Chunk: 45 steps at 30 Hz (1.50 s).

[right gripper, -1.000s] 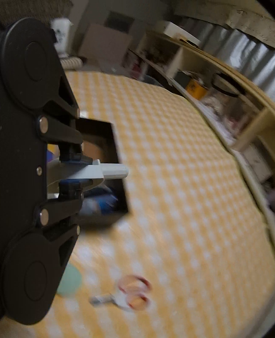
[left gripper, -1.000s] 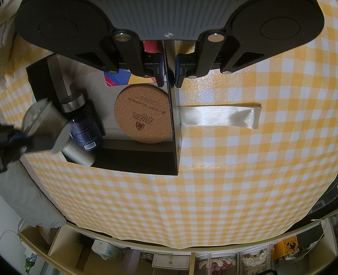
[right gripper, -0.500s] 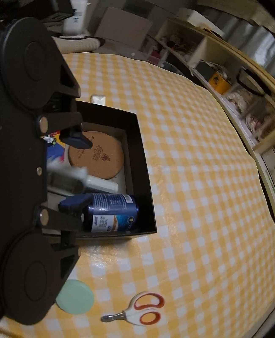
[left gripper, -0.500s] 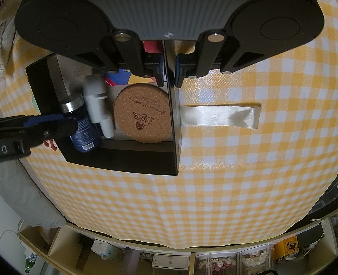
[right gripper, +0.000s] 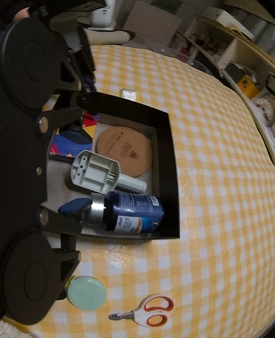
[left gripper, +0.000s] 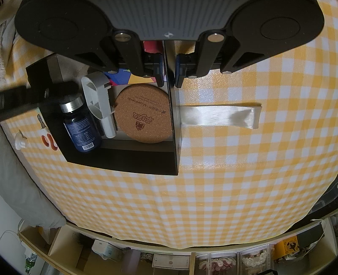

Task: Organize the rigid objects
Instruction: 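Lower the white tool into the black box beside the bottle and open the right gripper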

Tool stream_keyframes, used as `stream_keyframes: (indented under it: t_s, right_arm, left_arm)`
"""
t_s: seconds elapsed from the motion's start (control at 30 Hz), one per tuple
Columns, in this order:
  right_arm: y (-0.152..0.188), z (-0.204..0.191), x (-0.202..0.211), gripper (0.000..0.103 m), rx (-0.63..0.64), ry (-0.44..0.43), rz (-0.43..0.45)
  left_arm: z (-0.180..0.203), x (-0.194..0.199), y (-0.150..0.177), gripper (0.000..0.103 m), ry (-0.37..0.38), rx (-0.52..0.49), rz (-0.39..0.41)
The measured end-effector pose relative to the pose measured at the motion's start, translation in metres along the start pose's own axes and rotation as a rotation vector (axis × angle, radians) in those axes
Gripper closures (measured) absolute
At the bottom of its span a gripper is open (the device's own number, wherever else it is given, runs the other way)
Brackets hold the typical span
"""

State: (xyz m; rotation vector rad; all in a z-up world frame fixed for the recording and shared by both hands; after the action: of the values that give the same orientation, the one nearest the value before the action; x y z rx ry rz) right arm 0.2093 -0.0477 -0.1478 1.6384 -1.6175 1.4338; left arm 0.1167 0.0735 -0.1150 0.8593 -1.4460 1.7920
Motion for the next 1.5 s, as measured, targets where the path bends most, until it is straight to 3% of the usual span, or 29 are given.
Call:
stream_keyframes:
  t_s: [0.03, 0.1, 0.2, 0.3, 0.53, 0.87, 1.0, 1.07, 1.13, 1.23, 1.3, 1.5]
  right_arm:
    - [0.002, -0.003, -0.002, 0.056, 0.025, -0.004, -0.016]
    - [0.008, -0.009, -0.008, 0.079, 0.077, -0.017, -0.068]
    - [0.017, -0.015, -0.021, 0.092, 0.119, -0.028, -0.14]
    - [0.019, -0.015, -0.029, 0.094, 0.106, -0.032, -0.156]
    - [0.0, 0.005, -0.021, 0.093, 0.019, 0.051, -0.016]
    - [0.016, -0.009, -0.027, 0.09, 0.075, -0.012, -0.1]
    - [0.009, -0.01, -0.033, 0.091, 0.096, 0.072, -0.042]
    - [0.006, -0.008, -0.032, 0.091, 0.093, 0.072, -0.035]
    - [0.005, -0.007, -0.03, 0.088, 0.078, 0.064, -0.032]
    - [0.005, -0.008, -0.019, 0.074, 0.098, 0.069, -0.012]
    - [0.007, -0.01, -0.011, 0.056, 0.1, 0.057, -0.005]
    - [0.007, -0.015, 0.014, 0.02, 0.112, 0.032, 0.045]
  left_arm:
    - [0.0, 0.0, 0.0, 0.092, 0.0, 0.0, 0.0]
    - [0.0, 0.0, 0.0, 0.092, 0.0, -0.001, 0.0]
    - [0.0, 0.0, 0.0, 0.092, 0.0, 0.0, 0.0]
    - [0.0, 0.0, 0.0, 0.092, 0.0, 0.0, 0.0]
    - [0.001, 0.0, 0.0, 0.092, -0.001, -0.001, 0.0]
    - [0.001, 0.001, 0.0, 0.092, 0.0, 0.0, 0.0]
    - [0.001, 0.001, 0.0, 0.092, 0.002, 0.0, 0.0]
    - [0.0, 0.001, -0.001, 0.092, 0.002, 0.0, 0.0]
    - [0.0, 0.001, -0.001, 0.092, 0.004, 0.003, 0.0]
    - [0.0, 0.002, -0.001, 0.092, 0.003, 0.002, 0.001]
    - [0.0, 0.002, -0.001, 0.092, 0.004, 0.003, 0.0]
    - [0.0, 0.002, -0.001, 0.092, 0.003, 0.003, 0.001]
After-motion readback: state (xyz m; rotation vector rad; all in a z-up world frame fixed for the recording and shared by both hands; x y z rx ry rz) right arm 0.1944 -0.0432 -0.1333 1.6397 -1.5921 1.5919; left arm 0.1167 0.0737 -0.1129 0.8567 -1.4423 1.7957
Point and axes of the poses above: each gripper's, at about its wrist camera, not at the fingertips, and x roughly against the way its jaws point, z to its right, y to its underside, the point moved 4 cm from there along -x, roughly the way its jaws point, and after that the axes turned 4 degrees about y, right-handed, at the moved point
